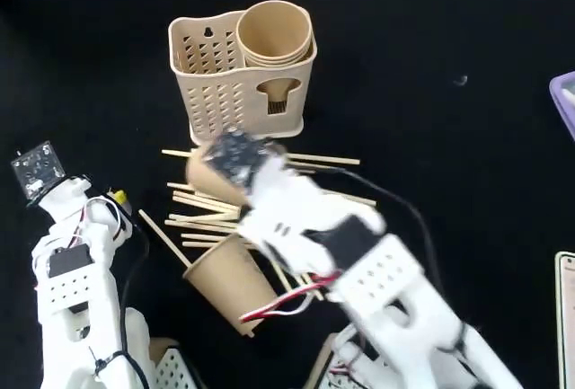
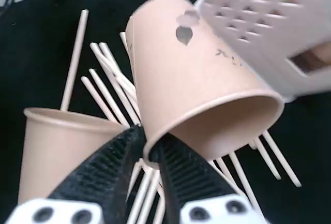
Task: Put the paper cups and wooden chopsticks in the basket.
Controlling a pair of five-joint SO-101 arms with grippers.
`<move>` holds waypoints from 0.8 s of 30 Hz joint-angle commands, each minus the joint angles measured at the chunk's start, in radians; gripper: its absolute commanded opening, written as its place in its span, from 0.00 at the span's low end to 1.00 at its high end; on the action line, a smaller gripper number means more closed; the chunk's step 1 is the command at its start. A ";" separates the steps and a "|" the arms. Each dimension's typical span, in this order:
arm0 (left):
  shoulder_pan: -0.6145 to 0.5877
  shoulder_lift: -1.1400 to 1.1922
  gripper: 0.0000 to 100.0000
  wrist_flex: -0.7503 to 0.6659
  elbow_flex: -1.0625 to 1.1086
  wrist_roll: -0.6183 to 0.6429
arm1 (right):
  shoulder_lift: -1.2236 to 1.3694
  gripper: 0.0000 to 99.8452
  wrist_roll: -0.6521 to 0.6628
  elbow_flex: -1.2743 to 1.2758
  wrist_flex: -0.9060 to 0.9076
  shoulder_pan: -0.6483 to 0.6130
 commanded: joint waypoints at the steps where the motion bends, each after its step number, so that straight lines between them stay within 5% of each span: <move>1: -0.005 -0.006 0.20 -0.017 -0.019 0.011 | -0.140 0.01 0.100 -0.170 0.115 0.109; 10: -0.005 -0.006 0.20 -0.017 -0.019 0.011 | -0.059 0.01 0.193 -0.615 0.242 0.226; 24: -0.005 -0.006 0.20 -0.017 -0.019 0.011 | 0.602 0.01 0.457 -1.382 0.462 0.396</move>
